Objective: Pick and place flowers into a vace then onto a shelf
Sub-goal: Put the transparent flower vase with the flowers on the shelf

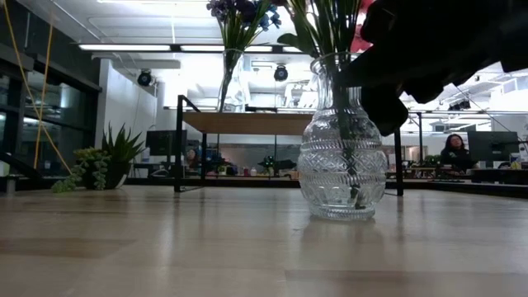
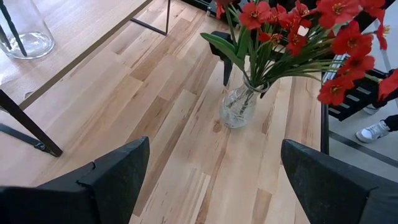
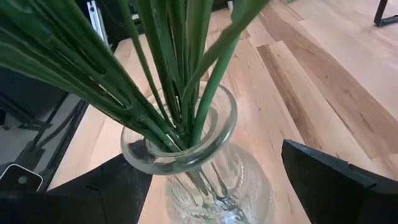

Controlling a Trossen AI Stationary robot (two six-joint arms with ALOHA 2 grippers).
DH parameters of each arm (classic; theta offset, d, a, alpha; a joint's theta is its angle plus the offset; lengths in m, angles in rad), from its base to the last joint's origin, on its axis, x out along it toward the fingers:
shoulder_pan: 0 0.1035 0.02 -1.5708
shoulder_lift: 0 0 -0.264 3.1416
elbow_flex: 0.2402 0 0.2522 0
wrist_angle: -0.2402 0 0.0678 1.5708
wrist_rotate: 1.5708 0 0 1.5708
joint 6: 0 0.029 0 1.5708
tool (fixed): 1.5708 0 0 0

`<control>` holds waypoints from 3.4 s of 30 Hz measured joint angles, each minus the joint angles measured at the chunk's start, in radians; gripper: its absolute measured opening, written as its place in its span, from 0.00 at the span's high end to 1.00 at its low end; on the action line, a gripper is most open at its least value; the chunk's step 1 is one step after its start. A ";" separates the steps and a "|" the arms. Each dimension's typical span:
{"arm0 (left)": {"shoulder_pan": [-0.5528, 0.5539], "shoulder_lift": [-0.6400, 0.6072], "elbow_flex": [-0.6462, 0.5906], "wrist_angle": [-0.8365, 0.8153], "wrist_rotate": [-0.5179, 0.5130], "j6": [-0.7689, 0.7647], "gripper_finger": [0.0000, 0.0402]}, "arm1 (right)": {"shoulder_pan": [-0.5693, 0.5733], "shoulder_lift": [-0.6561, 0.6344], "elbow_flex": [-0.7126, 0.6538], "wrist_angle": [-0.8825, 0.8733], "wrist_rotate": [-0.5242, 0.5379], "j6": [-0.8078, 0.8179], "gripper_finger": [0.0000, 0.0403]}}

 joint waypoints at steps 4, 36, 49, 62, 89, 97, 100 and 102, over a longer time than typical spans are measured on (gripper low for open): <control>0.000 0.000 0.000 0.000 0.000 0.000 0.02 | -0.005 0.000 0.002 -0.007 0.000 0.005 0.17; 0.000 0.000 0.000 -0.001 0.008 0.000 0.02 | -0.004 0.093 0.002 0.137 0.034 0.069 0.32; 0.000 0.000 0.000 -0.001 0.008 0.000 0.02 | -0.004 0.094 0.002 0.182 0.047 0.050 0.61; 0.000 0.000 0.000 -0.001 0.009 0.000 0.02 | -0.004 0.050 0.116 0.106 0.052 -0.031 0.61; 0.000 0.000 0.000 -0.001 0.011 0.000 0.02 | -0.075 -0.662 0.263 -0.912 0.534 -0.135 0.61; 0.000 0.000 0.000 -0.001 0.009 0.000 0.02 | -0.298 -0.736 0.262 -0.890 0.449 -0.252 0.61; 0.000 0.000 0.000 -0.001 0.008 0.000 0.02 | -0.411 -0.721 0.262 -0.864 0.340 -0.275 0.61; 0.000 0.000 0.000 -0.001 0.008 0.000 0.02 | -0.487 -0.704 0.262 -0.838 0.260 -0.292 0.61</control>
